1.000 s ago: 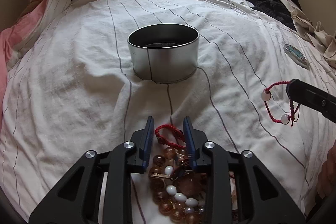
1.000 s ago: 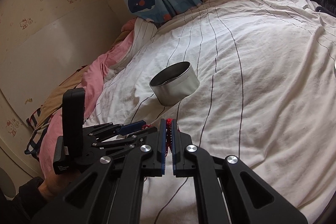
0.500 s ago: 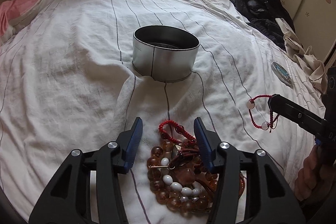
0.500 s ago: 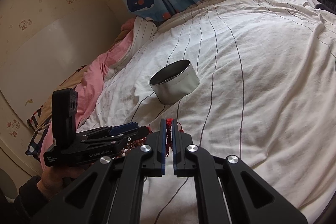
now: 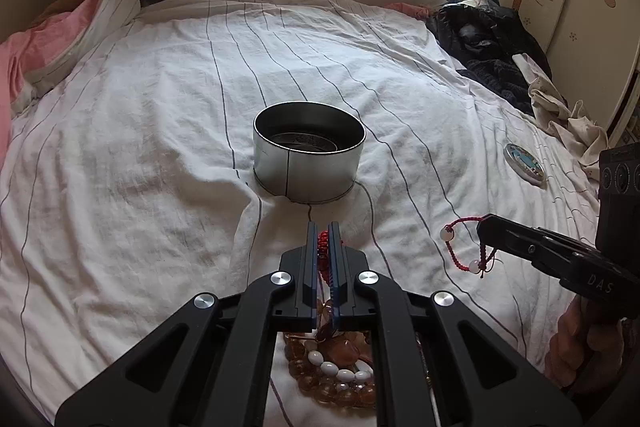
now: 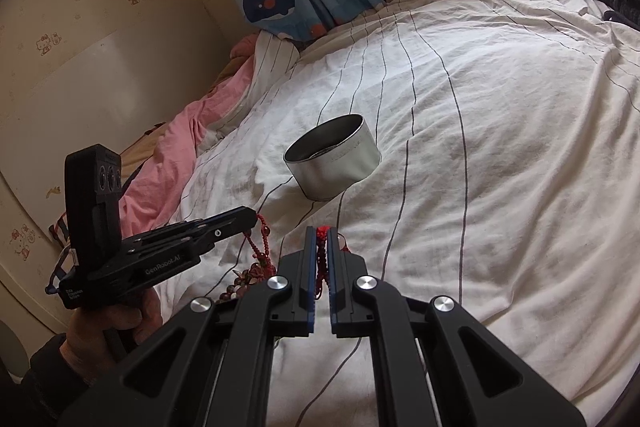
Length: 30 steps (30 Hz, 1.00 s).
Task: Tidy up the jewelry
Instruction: 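Grasp a red cord bracelet from the amber bead pile with the left tool and lift, then carry both red bracelets over the silver tin and open both tools to drop them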
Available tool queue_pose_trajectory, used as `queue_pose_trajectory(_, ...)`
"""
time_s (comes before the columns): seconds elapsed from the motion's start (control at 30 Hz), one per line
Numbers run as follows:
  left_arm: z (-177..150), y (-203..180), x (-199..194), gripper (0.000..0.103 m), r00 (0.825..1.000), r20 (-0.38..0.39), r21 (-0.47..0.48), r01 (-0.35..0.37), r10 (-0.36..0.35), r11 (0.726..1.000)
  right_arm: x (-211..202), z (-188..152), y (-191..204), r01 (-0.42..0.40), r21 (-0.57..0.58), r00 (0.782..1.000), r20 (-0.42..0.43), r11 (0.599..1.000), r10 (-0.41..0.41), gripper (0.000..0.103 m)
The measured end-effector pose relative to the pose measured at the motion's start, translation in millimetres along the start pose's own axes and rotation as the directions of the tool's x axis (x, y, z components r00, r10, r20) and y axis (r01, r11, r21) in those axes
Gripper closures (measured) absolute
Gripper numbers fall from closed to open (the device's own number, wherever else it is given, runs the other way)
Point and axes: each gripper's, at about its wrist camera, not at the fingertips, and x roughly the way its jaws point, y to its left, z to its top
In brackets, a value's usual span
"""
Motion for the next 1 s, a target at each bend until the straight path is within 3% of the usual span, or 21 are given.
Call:
queue_pose_trajectory(0.27, 17.5, 2.3, -17.9, 0.098, 0.999, 0.048, -0.009, -0.006, 0.007, 1.0, -0.4, 14.8, 4.8, -0.063, 0.002, 0.997, 0.043, 0.998, 0.063, 0.097)
queue_pose_trajectory(0.57, 44.5, 10.0, -26.4, 0.098, 0.994, 0.095, 0.008, -0.051, 0.05, 0.999, 11.3, 44.5, 21.5, -0.049, -0.076, 0.996, 0.067, 0.996, 0.054, 0.097)
queue_pose_trajectory(1.0, 93.0, 4.1, 10.5, 0.098, 0.988, 0.152, -0.016, -0.023, 0.025, 1.0, 50.7, 94.2, 31.6, -0.006, -0.185, 0.995, 0.093, 0.983, 0.024, 0.097)
